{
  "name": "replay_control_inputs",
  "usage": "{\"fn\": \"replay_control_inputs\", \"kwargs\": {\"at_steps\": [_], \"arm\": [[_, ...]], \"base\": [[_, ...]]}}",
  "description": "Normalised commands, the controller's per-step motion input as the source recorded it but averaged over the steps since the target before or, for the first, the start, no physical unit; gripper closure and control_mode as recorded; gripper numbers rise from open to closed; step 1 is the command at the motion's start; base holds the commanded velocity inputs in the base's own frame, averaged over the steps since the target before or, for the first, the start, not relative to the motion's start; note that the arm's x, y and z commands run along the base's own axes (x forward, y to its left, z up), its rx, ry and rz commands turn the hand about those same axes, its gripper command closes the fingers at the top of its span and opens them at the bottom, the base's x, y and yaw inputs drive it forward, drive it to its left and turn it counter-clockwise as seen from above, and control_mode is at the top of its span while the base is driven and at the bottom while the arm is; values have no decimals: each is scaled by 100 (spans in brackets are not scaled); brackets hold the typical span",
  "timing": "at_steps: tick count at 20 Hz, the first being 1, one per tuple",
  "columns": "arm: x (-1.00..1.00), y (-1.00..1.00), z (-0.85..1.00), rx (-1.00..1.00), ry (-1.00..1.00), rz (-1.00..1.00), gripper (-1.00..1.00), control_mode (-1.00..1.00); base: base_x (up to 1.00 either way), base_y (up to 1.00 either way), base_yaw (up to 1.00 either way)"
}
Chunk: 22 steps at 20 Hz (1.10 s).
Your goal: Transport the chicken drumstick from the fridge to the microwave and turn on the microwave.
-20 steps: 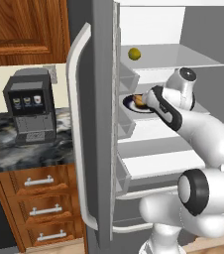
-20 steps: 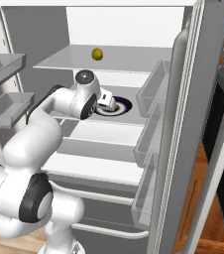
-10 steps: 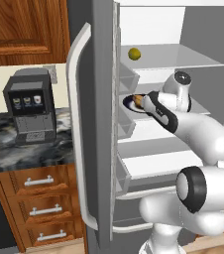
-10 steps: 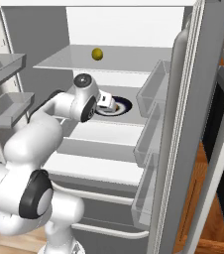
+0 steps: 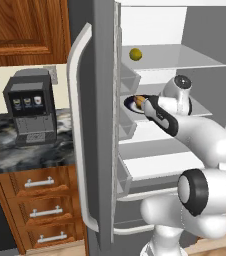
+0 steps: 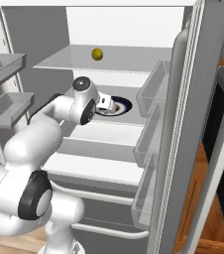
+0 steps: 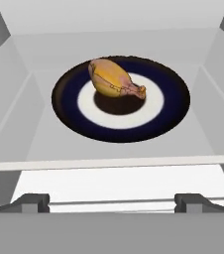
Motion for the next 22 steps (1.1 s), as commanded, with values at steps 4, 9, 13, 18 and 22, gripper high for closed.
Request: {"fn": "replay_control_inputs", "kwargs": {"at_steps": [4, 9, 13, 18, 22], "arm": [[11, 0, 0, 0, 0, 0, -100, -100], [13, 0, 0, 0, 0, 0, -100, -100], [17, 0, 0, 0, 0, 0, -100, -100], [18, -1, 0, 0, 0, 0, -100, -100], [21, -5, -8, 0, -4, 3, -100, -100]], "base": [[0, 0, 0], [0, 0, 0], [0, 0, 0], [0, 0, 0], [0, 0, 0]]}}
